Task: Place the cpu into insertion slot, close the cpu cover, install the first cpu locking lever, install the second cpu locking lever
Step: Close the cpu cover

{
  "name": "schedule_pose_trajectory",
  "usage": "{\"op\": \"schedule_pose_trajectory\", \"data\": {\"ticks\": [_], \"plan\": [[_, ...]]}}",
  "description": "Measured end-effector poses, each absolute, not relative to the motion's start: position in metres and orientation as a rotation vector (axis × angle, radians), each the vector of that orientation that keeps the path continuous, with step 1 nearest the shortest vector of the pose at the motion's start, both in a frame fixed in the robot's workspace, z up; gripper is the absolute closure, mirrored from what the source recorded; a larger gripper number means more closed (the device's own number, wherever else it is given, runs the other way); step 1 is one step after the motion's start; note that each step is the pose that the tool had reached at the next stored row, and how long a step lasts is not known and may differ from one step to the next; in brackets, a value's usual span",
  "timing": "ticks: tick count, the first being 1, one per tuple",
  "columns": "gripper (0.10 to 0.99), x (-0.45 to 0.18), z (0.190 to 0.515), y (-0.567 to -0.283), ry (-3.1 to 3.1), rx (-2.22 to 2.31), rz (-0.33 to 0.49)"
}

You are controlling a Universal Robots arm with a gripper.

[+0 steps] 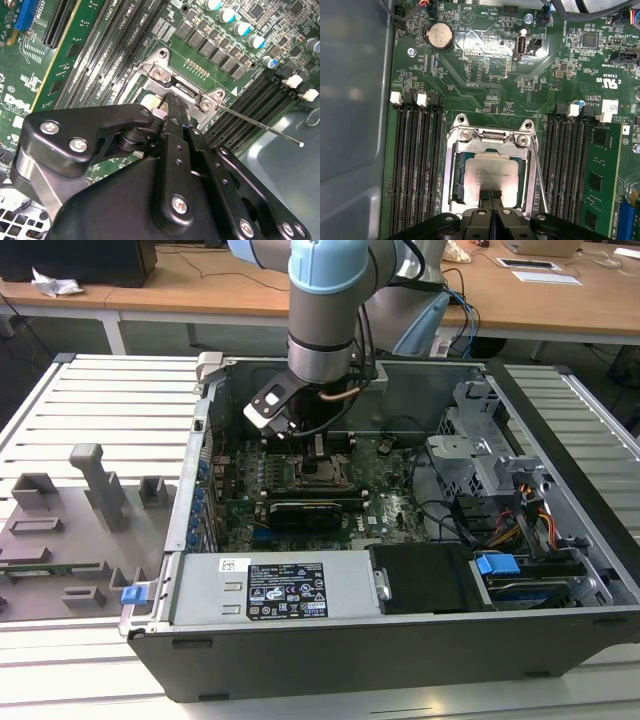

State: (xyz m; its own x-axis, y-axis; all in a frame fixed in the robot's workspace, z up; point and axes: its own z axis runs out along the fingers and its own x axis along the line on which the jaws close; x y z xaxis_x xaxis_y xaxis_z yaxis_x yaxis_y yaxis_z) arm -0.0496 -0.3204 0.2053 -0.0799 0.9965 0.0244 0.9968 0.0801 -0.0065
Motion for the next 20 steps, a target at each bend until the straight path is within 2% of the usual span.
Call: {"op": "schedule_pose_trajectory", "data": {"ticks": [20], "plan": [[0.980,-0.040,0.224,-0.319,-2.295,-2.115,-0.022]]}}
